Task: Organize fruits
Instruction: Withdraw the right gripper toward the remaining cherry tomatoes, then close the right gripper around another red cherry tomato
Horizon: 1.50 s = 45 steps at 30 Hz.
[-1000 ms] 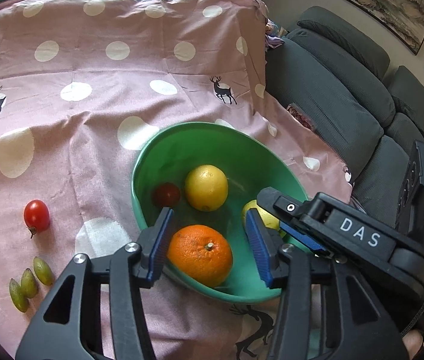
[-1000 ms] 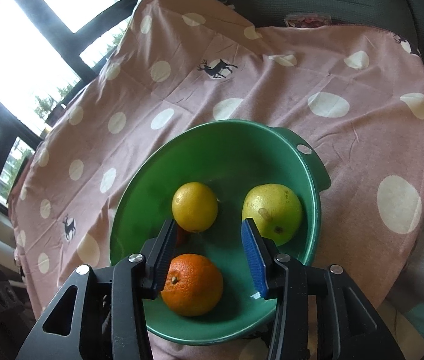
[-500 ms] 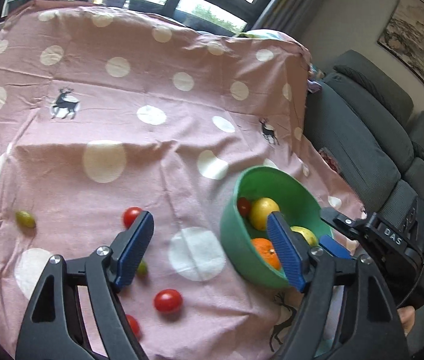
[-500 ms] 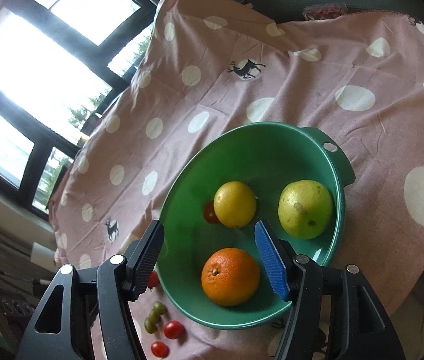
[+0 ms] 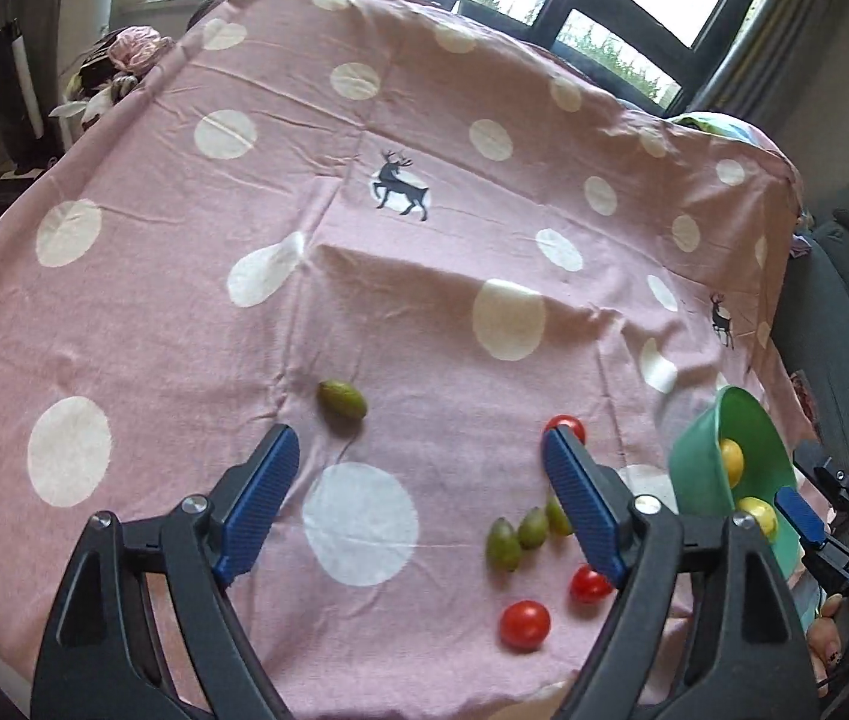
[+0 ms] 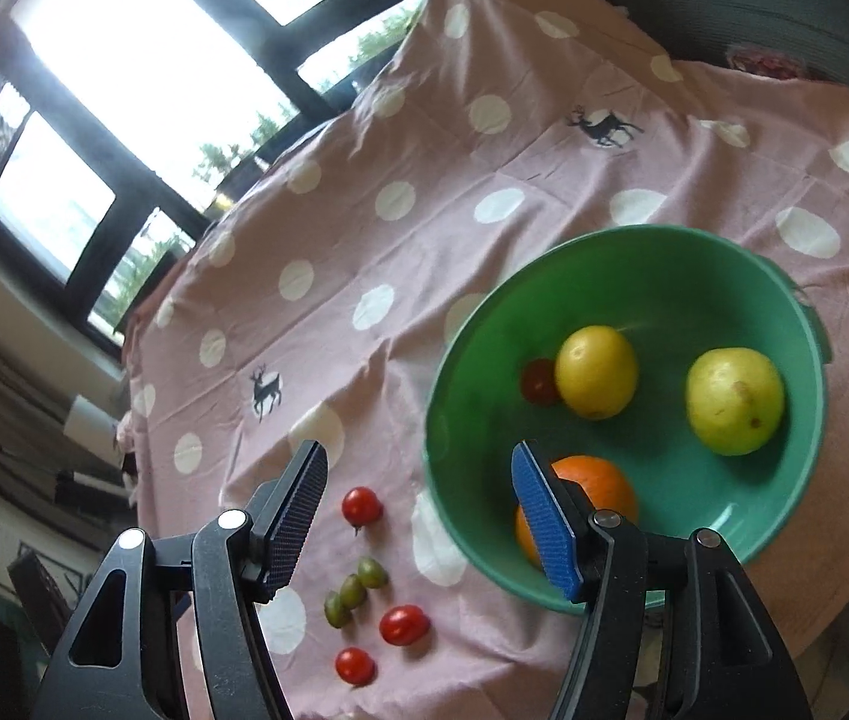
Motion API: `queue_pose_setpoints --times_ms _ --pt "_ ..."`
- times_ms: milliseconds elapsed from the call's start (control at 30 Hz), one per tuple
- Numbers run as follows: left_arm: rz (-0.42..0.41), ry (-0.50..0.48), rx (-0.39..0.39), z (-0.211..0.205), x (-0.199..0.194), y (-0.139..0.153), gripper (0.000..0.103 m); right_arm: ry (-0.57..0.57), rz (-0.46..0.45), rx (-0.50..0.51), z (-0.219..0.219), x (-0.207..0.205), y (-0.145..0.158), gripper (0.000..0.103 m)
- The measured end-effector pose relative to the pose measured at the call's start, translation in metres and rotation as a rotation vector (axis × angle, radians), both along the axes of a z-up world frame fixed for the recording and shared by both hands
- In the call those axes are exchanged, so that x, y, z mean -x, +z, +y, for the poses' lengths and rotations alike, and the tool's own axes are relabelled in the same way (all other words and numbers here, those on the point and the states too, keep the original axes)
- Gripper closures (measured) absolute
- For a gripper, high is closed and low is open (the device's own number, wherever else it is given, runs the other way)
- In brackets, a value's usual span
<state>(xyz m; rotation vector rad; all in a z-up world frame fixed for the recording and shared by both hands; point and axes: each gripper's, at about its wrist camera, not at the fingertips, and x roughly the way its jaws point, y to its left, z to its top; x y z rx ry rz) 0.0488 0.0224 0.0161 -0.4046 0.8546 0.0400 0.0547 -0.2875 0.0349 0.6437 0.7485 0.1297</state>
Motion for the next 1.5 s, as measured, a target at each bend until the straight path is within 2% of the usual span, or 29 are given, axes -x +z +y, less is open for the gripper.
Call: queue_pose_setpoints --times_ms 67,133,367,433,500,667,767,967,1267,1500 --pt "0.032 0.027 0.005 0.008 0.003 -0.008 0.019 0.058 0.015 0.032 0.021 -0.009 -0.003 0.038" --pt "0.062 0.011 0.025 0.009 0.006 -0.016 0.019 0.100 0.047 0.056 0.039 -0.018 -0.008 0.038" --pt "0.128 -0.156 0.042 -0.017 0.013 -0.028 0.021 0.205 0.119 0.095 0.082 -0.043 -0.029 0.038" --pt "0.141 -0.217 0.053 -0.030 0.015 -0.033 0.025 0.226 0.126 0.106 0.090 -0.048 -0.032 0.040" --pt "0.163 -0.258 0.063 -0.042 0.018 -0.037 0.036 0.242 0.133 0.128 0.097 -0.057 -0.034 0.043" --pt "0.193 -0.343 0.040 -0.069 0.019 -0.045 0.045 0.278 0.177 0.164 0.110 -0.079 -0.044 0.056" --pt "0.222 -0.363 0.014 -0.077 0.017 -0.053 0.053 0.282 0.208 0.183 0.113 -0.089 -0.055 0.058" --pt "0.254 -0.369 0.075 -0.075 0.012 -0.063 0.066 0.305 0.237 0.198 0.121 -0.098 -0.069 0.059" --pt "0.260 -0.387 0.101 -0.081 0.010 -0.065 0.075 0.304 0.266 0.217 0.128 -0.105 -0.079 0.067" --pt "0.247 -0.386 0.110 -0.087 0.009 -0.064 0.075 0.303 0.271 0.202 0.129 -0.105 -0.084 0.070"
